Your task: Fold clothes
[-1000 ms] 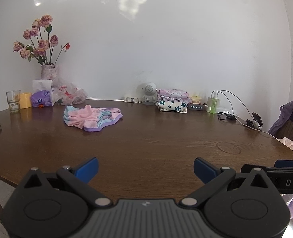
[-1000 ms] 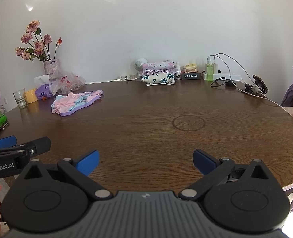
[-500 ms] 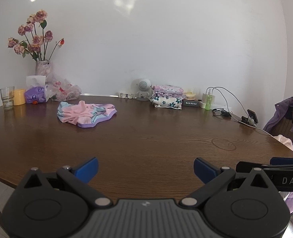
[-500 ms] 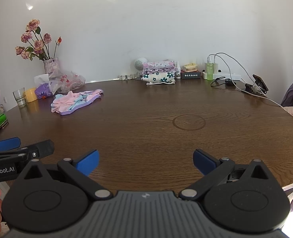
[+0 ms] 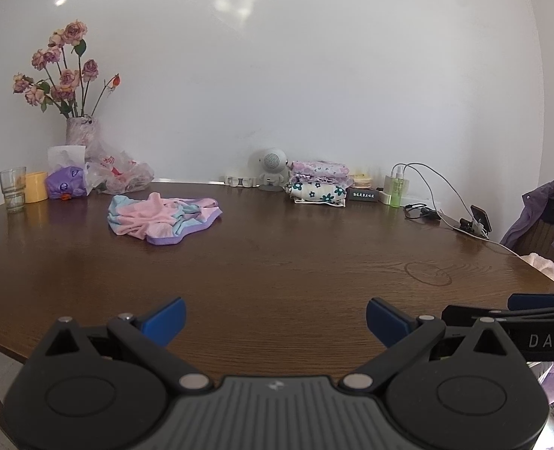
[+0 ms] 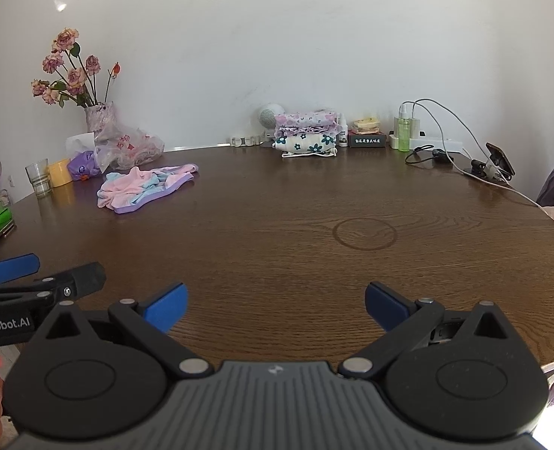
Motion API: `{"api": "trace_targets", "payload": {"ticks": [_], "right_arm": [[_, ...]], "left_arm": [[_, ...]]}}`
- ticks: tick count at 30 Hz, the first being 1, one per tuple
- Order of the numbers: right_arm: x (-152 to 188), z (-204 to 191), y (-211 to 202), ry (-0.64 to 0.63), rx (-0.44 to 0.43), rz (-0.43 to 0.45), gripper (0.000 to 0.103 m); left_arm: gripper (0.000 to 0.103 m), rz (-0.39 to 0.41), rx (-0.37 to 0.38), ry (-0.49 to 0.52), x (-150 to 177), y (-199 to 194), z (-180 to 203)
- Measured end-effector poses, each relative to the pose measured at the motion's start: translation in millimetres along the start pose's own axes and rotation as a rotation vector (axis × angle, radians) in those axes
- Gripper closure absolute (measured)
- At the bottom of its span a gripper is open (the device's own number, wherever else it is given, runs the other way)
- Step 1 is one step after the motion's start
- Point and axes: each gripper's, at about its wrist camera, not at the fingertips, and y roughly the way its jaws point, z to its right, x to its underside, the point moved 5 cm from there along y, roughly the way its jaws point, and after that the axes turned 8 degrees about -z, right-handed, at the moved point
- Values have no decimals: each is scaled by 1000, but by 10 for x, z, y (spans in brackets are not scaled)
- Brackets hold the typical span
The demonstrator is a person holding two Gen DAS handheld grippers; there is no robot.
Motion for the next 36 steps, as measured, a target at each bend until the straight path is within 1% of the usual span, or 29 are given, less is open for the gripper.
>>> {"api": "trace_targets", "payload": {"ticks": [15, 21, 24, 30, 33, 36], "right_arm": [[-97, -53, 209, -6, -22, -34, 0], [-190, -138, 342, -16, -55, -57, 0], [-271, -229, 425, -49, -64, -64, 0], [-584, -451, 628, -126, -111, -73, 0], [-849, -557, 788, -173, -135, -78, 0], [-1178, -675, 996, -220, -172, -76, 0]], "left_arm": [[0, -28, -28, -39, -26, 139, -177], [0, -32, -58, -52, -98, 219, -296], [0, -28, -85, -60, -184, 253, -397], [0, -25, -141, -74, -470, 325, -703], [0, -39, -191, -79, -671, 418, -912], [0, -68, -234, -76, -910, 597, -1144]]}}
